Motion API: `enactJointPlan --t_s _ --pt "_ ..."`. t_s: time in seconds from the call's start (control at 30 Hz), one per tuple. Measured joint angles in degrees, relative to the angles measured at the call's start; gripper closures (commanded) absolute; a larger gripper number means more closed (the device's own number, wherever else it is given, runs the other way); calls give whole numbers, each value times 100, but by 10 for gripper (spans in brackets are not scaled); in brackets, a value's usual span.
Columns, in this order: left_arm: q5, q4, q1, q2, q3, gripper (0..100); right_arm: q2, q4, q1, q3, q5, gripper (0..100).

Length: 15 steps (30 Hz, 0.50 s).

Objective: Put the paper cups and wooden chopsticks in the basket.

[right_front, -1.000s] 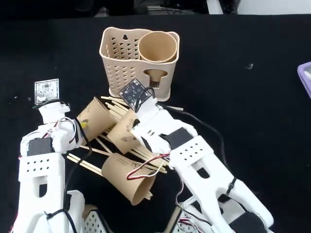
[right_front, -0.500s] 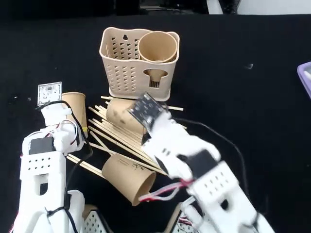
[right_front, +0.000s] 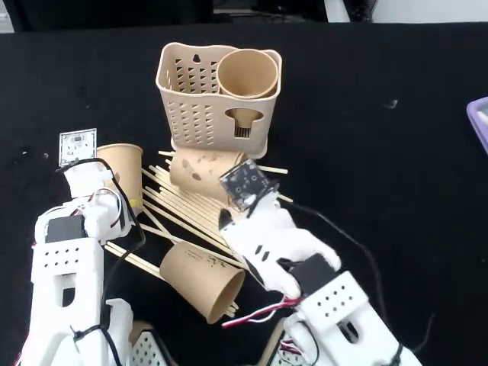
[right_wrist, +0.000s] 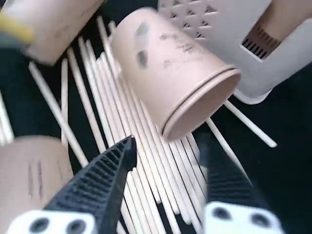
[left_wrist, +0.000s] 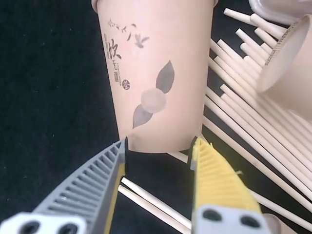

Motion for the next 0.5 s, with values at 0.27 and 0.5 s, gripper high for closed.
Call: enactJointPlan --t_s 0.27,0.5 --pt "0 -149 0 0 88 780 1169 -1204 0 79 -316 698" --pt "0 -149 0 0 158 780 2057 -1354 0 -255 -730 711"
